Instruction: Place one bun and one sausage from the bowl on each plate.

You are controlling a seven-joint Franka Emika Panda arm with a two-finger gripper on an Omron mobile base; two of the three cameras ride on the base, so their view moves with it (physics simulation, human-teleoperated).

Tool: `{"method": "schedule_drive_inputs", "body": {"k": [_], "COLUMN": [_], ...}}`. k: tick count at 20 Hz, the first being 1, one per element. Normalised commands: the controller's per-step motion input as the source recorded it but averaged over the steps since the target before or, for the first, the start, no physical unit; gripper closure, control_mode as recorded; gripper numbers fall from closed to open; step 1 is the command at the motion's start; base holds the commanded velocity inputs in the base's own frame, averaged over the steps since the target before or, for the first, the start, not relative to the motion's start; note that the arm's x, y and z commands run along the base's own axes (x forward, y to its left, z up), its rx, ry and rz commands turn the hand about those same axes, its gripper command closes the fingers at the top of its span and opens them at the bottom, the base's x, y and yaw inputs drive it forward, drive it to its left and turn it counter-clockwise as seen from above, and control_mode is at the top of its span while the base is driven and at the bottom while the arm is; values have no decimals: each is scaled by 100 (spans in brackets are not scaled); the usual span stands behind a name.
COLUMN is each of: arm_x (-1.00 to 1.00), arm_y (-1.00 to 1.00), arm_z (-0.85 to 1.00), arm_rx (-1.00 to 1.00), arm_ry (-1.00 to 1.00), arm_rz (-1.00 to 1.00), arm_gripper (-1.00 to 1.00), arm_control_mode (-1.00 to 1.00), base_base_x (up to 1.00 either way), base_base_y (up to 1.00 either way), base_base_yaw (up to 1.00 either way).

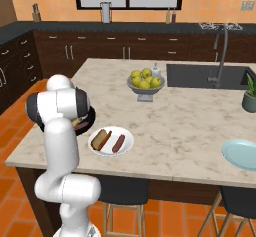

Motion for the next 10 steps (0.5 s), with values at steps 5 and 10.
{"method": "schedule_drive_inputs", "body": {"k": [5, 10], "arm_x": [0, 0], "arm_y": [0, 0], "arm_z": [0, 0], "arm_rx": [0, 0], "arm_ry": [0, 0], "arm_rz": [0, 0], "arm_gripper": [100, 100], "arm_control_mode": [-100, -100], "base_base_x": [0, 0], "base_base_y": [0, 0], "base_base_yaw": [0, 0]}}
